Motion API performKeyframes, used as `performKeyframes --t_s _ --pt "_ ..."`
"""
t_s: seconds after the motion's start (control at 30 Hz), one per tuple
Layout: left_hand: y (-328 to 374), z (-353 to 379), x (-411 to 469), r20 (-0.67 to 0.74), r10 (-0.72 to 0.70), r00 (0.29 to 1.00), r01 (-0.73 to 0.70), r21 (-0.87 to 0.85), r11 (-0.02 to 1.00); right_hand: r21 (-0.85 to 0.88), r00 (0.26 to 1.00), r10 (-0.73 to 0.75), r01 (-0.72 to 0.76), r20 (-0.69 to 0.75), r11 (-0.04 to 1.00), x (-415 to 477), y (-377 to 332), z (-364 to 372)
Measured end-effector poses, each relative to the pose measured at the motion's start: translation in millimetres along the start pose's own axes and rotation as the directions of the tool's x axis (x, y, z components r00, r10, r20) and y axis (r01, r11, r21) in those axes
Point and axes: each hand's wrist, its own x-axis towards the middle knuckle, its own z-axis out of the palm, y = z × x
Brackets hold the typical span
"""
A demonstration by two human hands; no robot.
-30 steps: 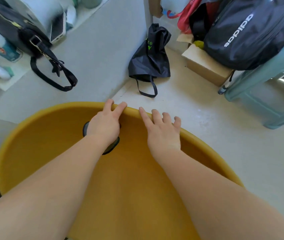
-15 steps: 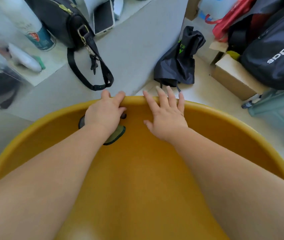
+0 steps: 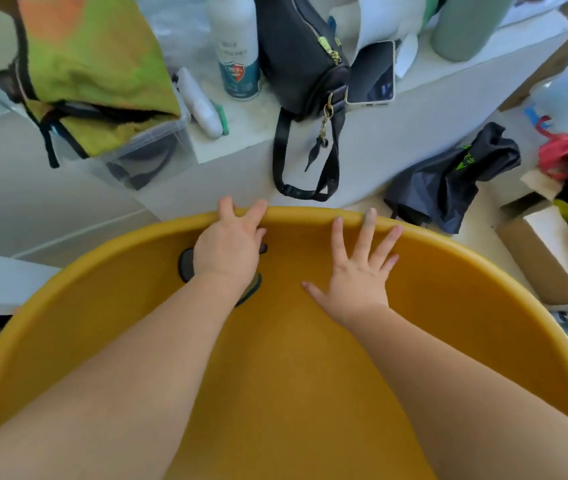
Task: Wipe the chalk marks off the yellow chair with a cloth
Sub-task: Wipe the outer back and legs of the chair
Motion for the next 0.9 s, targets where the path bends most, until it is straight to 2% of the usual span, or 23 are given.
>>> performKeyframes --t_s 0.23,0.6,0.7,0.9 --pt "-5 1 5 -0.005 -0.031 0.999 0.031 -0.014 0.999 0.004 0.993 -0.087 0.087 0.084 0.996 12 3 -9" --pt "-27 -8 29 -0.049 -0.218 0.975 0.214 -0.073 0.974 -0.2 0.944 -0.309 0.327 0.113 0.924 85 -24 -50" --pt "-29 -9 26 -0.053 -0.262 0.964 0.255 -0.106 0.961 -0.25 0.924 -0.373 0.382 0.084 0.89 95 -31 -60" --pt "-28 -11 25 -0.048 -0.281 0.958 0.273 -0.139 0.952 -0.384 0.92 -0.392 0.359 -0.008 0.85 101 -36 -69"
